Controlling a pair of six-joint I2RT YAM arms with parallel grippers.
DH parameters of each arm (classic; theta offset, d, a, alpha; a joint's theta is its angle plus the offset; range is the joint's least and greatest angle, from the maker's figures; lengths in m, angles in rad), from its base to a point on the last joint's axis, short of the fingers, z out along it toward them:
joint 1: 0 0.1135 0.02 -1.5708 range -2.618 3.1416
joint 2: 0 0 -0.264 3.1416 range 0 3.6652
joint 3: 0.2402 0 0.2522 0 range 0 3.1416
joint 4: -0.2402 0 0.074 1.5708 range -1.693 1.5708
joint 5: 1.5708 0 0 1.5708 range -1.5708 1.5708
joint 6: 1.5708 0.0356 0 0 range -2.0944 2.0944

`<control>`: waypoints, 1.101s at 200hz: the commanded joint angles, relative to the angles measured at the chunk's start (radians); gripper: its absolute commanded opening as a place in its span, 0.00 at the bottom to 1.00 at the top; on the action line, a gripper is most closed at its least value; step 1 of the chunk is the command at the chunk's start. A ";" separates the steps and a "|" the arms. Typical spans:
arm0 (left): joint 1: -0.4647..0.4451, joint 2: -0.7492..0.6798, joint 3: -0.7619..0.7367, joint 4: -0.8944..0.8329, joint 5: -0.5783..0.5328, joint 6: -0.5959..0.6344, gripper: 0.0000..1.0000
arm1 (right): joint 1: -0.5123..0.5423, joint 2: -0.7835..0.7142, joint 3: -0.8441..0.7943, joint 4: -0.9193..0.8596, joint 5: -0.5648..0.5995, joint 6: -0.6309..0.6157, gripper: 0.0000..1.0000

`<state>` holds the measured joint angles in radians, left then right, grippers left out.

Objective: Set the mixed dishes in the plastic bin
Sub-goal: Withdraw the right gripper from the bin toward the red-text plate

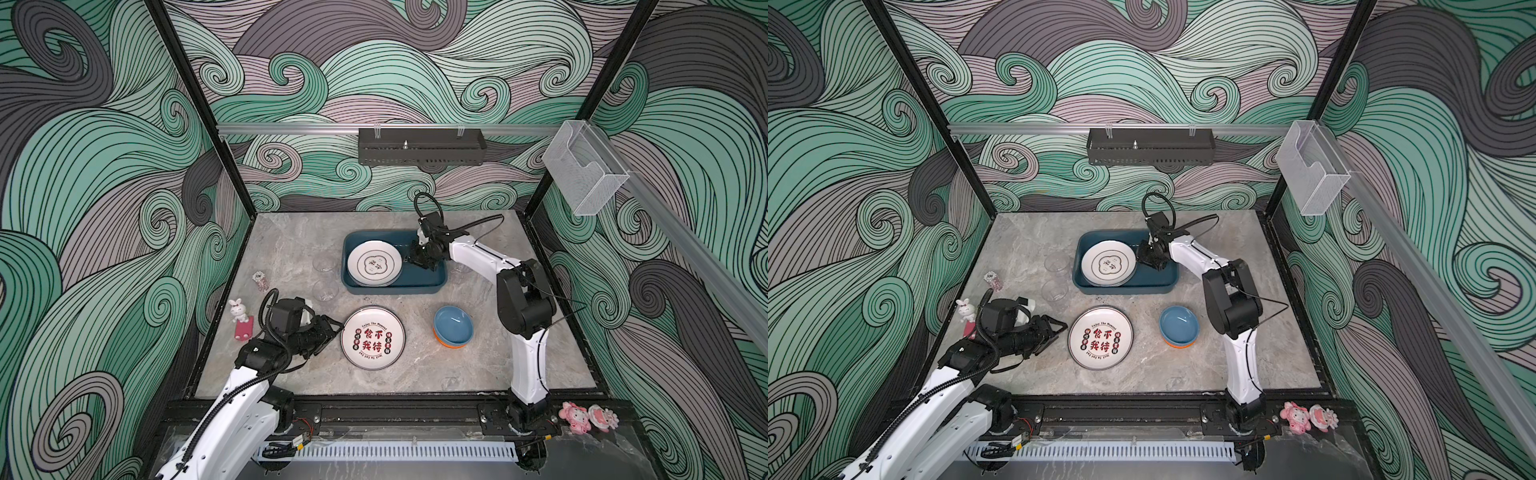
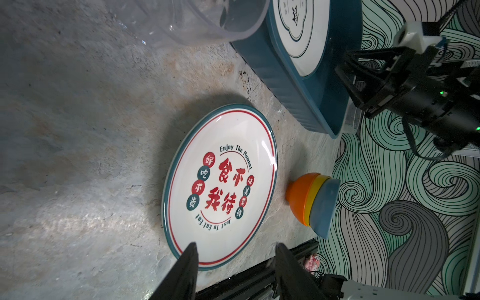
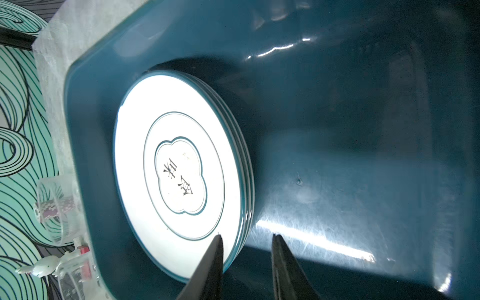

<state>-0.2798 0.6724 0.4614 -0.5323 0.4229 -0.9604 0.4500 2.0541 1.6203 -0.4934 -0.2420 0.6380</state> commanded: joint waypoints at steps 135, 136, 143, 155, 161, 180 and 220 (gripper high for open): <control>0.007 0.131 0.010 -0.041 0.049 0.094 0.61 | 0.000 -0.485 -0.412 -0.056 -0.244 -0.139 0.47; 0.007 0.134 0.010 -0.040 0.049 0.094 0.61 | 0.000 -0.486 -0.415 -0.057 -0.248 -0.139 0.47; 0.007 0.146 0.008 -0.031 0.055 0.094 0.61 | 0.001 -0.493 -0.431 -0.056 -0.267 -0.145 0.47; 0.008 0.173 0.004 -0.014 0.066 0.096 0.61 | 0.007 -0.502 -0.454 -0.053 -0.298 -0.155 0.47; 0.007 0.186 0.003 -0.003 0.071 0.100 0.61 | 0.012 -0.506 -0.467 -0.051 -0.304 -0.160 0.47; 0.008 0.237 0.005 0.020 0.086 0.125 0.61 | 0.030 -0.515 -0.506 -0.026 -0.322 -0.160 0.47; 0.008 0.310 -0.047 0.128 0.086 0.127 0.61 | 0.053 -0.520 -0.535 0.006 -0.341 -0.154 0.46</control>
<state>-0.2775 0.9600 0.4446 -0.4850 0.4915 -0.8509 0.4908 1.5597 1.0885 -0.5163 -0.5495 0.4999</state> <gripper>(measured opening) 0.611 0.461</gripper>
